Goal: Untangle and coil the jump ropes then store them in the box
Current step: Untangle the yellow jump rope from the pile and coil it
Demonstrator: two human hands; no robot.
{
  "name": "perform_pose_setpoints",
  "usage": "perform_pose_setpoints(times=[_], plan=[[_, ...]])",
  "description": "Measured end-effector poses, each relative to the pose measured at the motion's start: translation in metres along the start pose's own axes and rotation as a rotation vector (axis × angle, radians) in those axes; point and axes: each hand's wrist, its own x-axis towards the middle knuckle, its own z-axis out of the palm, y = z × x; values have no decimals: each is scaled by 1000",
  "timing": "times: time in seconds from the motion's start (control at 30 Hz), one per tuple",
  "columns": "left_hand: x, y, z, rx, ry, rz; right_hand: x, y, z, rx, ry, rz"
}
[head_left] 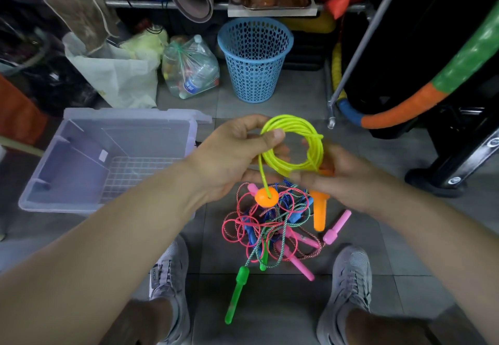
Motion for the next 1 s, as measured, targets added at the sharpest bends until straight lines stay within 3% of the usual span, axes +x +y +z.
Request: perform_pose_setpoints(times=[0.1, 0.3, 0.47, 0.63, 0.77, 0.9, 1.0], plan=[[-1, 0, 0, -38, -40, -28, 3, -2, 3, 80, 180, 33], [1, -4, -3, 2, -52, -68, 5, -1, 9, 309, 295, 88], [6, -16, -10, 453, -111, -102, 8, 6, 3, 175, 454, 107], [7, -21, -12, 812, -5, -22, 10, 8, 1, 147, 433, 133], [4, -26, -19, 962, -48, -87, 12, 11, -8, 251, 435, 114], [1, -22, -18, 807, -41, -190, 11, 12, -8, 202, 470, 145], [1, -9, -11, 353, 62, -200, 11, 15, -11, -14, 534, 150]])
